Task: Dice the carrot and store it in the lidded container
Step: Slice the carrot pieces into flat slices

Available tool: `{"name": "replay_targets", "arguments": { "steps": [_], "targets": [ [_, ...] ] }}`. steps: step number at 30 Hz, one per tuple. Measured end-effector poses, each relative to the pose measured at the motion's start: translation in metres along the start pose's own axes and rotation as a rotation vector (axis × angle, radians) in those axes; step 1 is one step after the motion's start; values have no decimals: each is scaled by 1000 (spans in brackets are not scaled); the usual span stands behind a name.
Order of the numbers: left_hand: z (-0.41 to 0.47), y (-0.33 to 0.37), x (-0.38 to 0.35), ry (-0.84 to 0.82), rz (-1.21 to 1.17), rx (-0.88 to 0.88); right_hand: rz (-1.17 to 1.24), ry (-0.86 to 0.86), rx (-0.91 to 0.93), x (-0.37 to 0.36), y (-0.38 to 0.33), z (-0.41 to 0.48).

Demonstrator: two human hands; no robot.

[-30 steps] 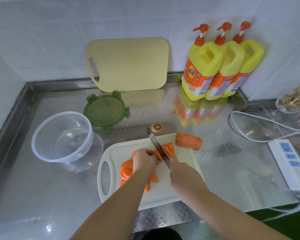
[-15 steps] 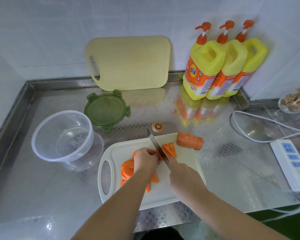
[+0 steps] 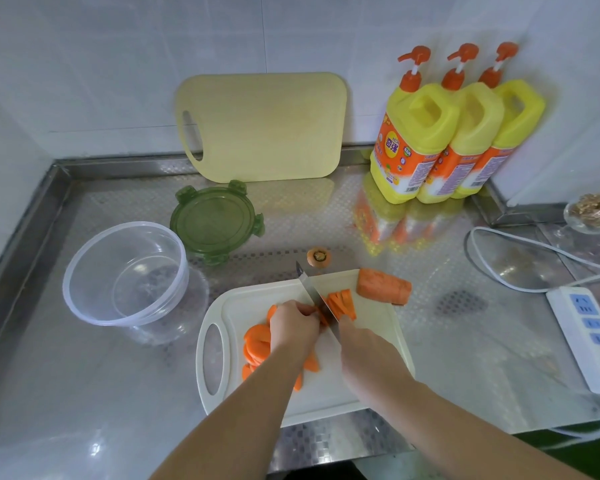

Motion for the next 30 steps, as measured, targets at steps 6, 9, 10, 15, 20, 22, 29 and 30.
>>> {"name": "replay_targets", "arguments": {
  "steps": [6, 9, 10, 15, 20, 22, 29, 30],
  "targets": [
    [3, -3, -2, -19, 16, -4, -3, 20, -9, -1, -3, 1],
    [4, -6, -4, -22, 11, 3, 47, 6, -5, -2, 4, 2],
    [5, -9, -4, -13, 18, 6, 80, 5, -8, 0, 8, 3],
    [9, -7, -5, 1, 74, -14, 228, 106, 14, 24, 25, -2],
    [12, -1, -8, -39, 97, -21, 199, 154, 13, 36, 36, -5],
    [15, -1, -7, -51, 72, -26, 165, 176, 6, 39, 38, -7],
    [27, 33, 65, 129, -326, -92, -73, 296, 130, 51, 23, -19],
    [30, 47, 83, 166, -280, -168, -119, 342, 154, 53, 20, -22]
  ]
}}
Point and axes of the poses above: each hand's wrist, its own z-axis towards the middle knuckle, its own x-axis out of the back of the hand, y = z × x, the point moved 10 cm from there along z, towards the middle knuckle, and after that the axes turned 8 degrees about -x, right-handed, at the moved point
